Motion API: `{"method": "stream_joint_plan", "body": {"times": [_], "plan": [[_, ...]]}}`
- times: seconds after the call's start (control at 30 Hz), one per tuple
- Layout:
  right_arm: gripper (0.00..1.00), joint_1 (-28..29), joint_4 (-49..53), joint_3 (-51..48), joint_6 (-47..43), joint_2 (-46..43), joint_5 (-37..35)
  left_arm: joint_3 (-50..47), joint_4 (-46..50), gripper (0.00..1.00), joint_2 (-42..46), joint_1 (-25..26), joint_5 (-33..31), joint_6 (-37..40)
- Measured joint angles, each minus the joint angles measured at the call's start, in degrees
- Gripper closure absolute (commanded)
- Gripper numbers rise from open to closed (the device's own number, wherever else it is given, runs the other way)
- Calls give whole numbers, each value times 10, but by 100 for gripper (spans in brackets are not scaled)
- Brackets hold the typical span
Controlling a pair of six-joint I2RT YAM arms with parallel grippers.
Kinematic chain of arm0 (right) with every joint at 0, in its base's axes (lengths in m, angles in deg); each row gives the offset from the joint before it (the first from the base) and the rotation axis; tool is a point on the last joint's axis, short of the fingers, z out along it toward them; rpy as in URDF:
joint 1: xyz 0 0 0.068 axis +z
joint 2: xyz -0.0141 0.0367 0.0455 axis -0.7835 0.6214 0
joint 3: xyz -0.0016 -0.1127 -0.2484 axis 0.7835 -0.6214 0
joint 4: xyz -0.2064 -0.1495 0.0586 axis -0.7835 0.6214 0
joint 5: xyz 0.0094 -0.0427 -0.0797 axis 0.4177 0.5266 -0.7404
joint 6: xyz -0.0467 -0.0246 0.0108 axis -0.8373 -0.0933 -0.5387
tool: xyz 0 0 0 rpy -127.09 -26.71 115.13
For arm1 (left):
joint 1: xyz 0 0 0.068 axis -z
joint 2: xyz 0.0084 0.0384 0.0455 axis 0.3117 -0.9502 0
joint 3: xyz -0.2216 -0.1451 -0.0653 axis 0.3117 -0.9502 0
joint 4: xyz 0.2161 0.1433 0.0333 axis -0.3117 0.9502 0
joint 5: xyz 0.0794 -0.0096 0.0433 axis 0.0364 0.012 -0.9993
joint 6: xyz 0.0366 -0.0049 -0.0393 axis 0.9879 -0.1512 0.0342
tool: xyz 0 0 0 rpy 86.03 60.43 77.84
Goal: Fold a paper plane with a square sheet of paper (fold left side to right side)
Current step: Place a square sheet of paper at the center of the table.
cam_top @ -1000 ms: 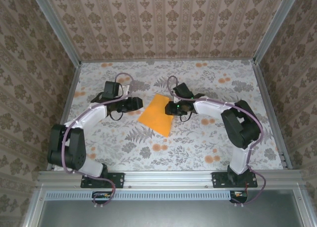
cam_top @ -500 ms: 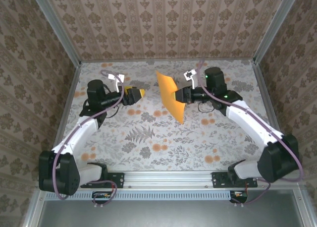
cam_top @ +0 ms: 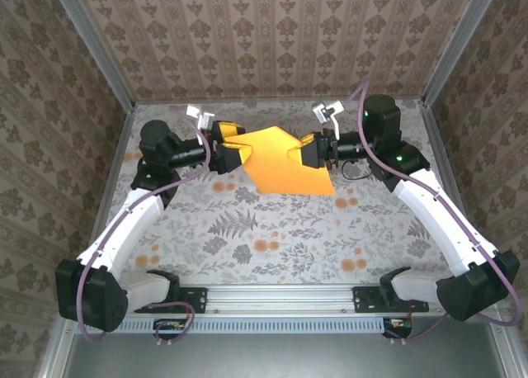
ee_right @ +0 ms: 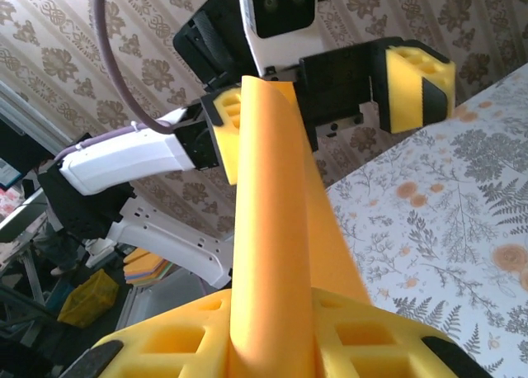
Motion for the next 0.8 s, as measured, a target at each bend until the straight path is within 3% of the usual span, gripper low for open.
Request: {"method": "stream_joint_plan", "body": {"times": [0.07,0.17,0.33,0.4,0.5,0.57,0.63,0.8], "plan": [[75,0,-17,0,16,-1,0,-2,-24,7,-10,8,6,-13],[75,0,-39,-1,37,-5,-7,-2,-57,26,-19,23,17,-32],[74,-8,-59,-8,57,-15,-43,-2,-81,80,-19,29,26,-53],[73,-16,-59,-13,63,-16,-59,-2,-76,92,-19,29,25,-50],[58,-32,-54,-29,65,-16,-94,0,-45,98,-19,29,19,-43],[37,-42,-31,-41,52,-16,-132,3,-11,100,-23,29,11,-32],[25,-47,3,-51,34,-17,-176,8,28,100,-35,30,1,-23],[7,-55,73,-87,-5,-28,-293,11,117,100,-104,31,-22,-9]]}}
